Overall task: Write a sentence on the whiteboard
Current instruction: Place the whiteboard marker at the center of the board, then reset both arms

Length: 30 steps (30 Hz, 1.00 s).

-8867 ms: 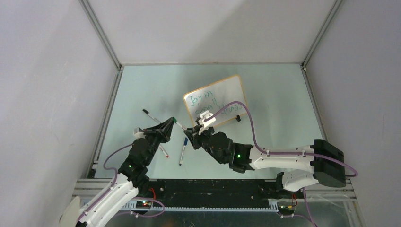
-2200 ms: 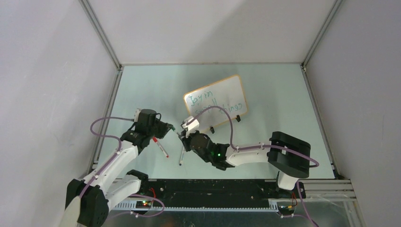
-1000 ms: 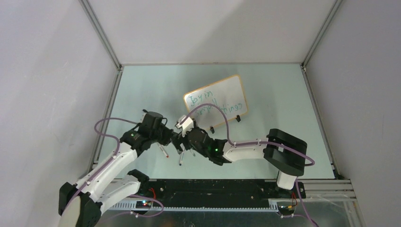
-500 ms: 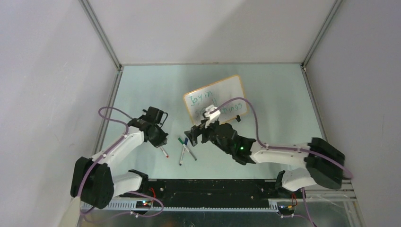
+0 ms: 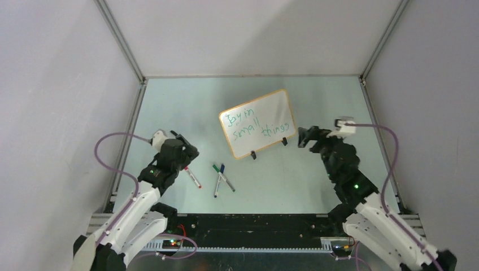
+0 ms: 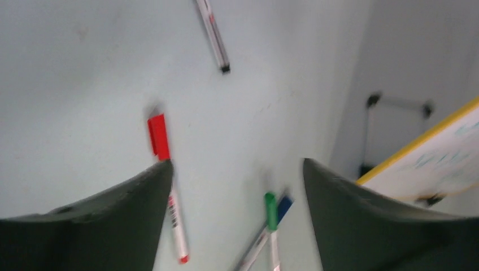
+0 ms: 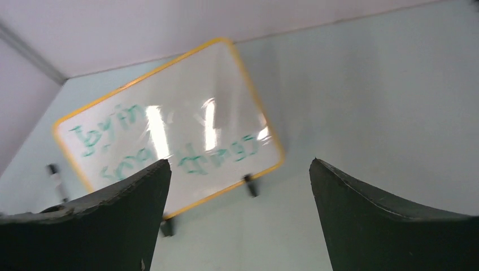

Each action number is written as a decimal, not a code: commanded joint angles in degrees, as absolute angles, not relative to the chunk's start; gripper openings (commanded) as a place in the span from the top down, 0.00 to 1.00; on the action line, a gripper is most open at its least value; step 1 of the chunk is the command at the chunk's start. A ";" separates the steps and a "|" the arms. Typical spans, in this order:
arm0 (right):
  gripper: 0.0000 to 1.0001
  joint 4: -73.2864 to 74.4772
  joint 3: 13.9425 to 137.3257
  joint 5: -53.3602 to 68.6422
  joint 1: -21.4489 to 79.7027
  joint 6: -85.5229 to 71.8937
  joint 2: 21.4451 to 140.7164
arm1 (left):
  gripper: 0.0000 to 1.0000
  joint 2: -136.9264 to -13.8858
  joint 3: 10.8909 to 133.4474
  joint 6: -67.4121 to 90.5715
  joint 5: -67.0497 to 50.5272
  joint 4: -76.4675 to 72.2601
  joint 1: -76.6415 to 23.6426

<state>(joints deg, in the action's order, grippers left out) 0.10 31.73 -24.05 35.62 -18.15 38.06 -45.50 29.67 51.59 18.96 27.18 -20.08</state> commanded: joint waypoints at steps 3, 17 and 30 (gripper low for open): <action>0.08 -4.13 23.59 -20.68 22.32 -5.20 31.11 | 0.01 -39.88 24.90 46.38 33.13 8.59 -20.21; 0.08 -47.26 9.53 6.03 -7.36 -7.11 56.12 | 0.01 -42.57 9.09 5.84 37.57 -41.03 -17.60; 0.06 -60.74 11.54 -1.48 1.59 -0.32 76.97 | 0.07 -64.11 8.71 -5.60 46.13 -60.78 -15.31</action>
<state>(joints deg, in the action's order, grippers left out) -51.42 10.28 3.40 -1.15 -4.21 74.46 -61.91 8.34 -1.72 41.12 -50.94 -15.77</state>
